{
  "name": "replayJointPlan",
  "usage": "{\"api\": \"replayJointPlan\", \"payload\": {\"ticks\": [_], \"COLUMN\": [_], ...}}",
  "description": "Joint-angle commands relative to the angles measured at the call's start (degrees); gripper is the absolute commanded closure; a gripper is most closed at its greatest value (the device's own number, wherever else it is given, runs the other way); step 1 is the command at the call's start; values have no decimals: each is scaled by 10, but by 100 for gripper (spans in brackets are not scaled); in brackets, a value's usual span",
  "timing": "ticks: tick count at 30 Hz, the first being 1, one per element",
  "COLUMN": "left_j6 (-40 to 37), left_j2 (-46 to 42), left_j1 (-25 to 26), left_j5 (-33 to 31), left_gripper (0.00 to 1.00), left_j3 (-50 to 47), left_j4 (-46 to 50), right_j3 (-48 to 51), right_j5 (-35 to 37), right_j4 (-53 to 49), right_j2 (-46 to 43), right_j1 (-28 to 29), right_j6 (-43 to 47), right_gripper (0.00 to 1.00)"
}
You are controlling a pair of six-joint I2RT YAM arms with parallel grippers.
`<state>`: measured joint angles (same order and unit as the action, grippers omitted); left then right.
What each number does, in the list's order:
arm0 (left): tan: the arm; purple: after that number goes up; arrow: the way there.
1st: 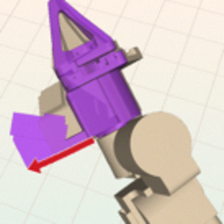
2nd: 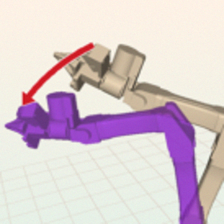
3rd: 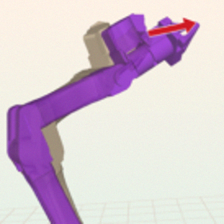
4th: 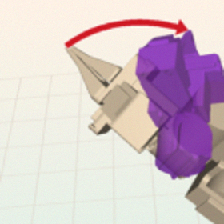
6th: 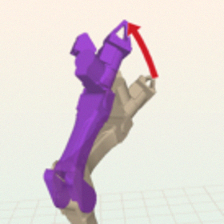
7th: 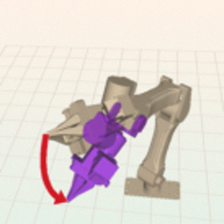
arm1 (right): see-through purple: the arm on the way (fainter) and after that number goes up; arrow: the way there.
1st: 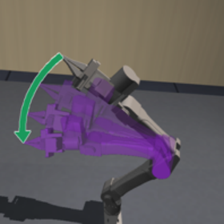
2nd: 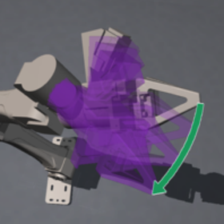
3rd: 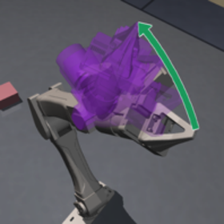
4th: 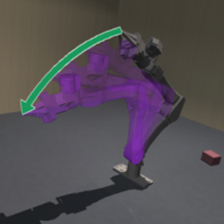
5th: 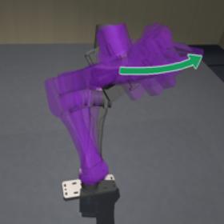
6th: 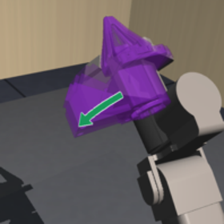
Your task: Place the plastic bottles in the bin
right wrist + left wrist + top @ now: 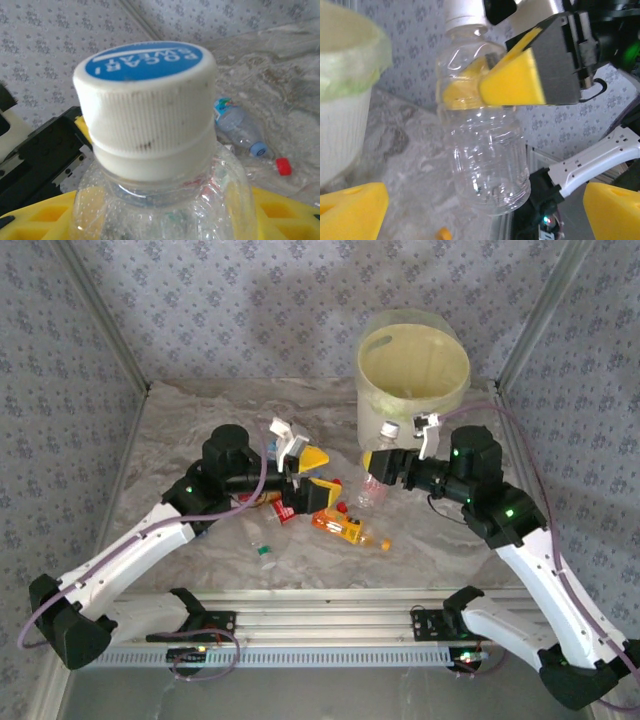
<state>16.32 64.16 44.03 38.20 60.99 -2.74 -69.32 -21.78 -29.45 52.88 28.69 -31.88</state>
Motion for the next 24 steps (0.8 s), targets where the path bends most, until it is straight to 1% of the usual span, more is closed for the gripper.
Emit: {"api": "replayJointPlan", "payload": {"ticks": [1,4,7,11,15,19,22,24], "left_j6": [-12,-16,-21,-37,-38,-66,-74,-74], "left_j2": [-7,-6,-7,-11,-29,-39,-46,-49], "left_j1": [13,23,25,26,27,28,28,28], "left_j5": [4,0,-10,-28,-40,-42,-48,-64], "left_gripper": [0,0,0,0,0,0,0,0], "left_j3": [-18,-28,-37,-44,-67,-63,-67,-72], "left_j4": [-101,-114,-106,-76,-94,-59,-57,-60], "right_j3": [-45,-84,-130,-173,-225,-279,-329,-358], "right_j5": [35,77,136,198,259,323,348,355], "right_j4": [-29,-54,-81,-77,-67,-67,-82,-85], "right_j2": [12,32,56,90,137,193,246,277], "right_j1": [-8,-14,-20,-35,-51,-60,-71,-78], "right_j6": [41,70,109,155,209,281,317,342], "right_gripper": [43,43,43,43,43,43,43,43]}}
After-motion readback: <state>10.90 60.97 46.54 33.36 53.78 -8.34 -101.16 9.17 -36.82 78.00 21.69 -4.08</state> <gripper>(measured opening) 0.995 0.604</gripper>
